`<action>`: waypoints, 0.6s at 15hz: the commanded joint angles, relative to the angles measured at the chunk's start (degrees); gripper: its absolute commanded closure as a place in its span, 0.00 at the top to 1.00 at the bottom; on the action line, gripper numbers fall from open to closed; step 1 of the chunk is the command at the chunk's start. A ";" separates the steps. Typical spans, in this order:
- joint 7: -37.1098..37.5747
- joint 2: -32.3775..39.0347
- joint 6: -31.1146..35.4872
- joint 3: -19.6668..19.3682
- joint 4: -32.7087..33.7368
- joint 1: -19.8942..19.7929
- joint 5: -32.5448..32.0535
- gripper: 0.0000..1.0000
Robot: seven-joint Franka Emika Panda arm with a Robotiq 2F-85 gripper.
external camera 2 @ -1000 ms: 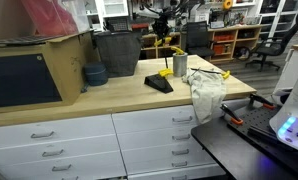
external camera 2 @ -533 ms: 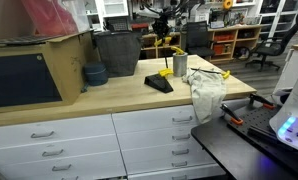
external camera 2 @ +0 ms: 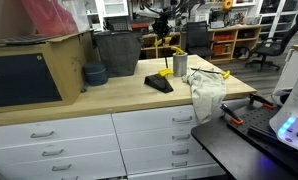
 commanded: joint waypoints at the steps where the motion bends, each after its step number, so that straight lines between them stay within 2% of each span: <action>1: -0.04 0.00 -0.17 0.15 0.12 -0.13 0.02 0.22; 7: -0.04 0.00 -0.16 0.15 0.12 -0.13 0.02 0.22; 8: 0.32 0.10 0.03 0.20 0.17 0.10 -0.58 0.06; 9: 1.00 0.25 -0.04 0.20 0.26 0.33 -0.96 0.06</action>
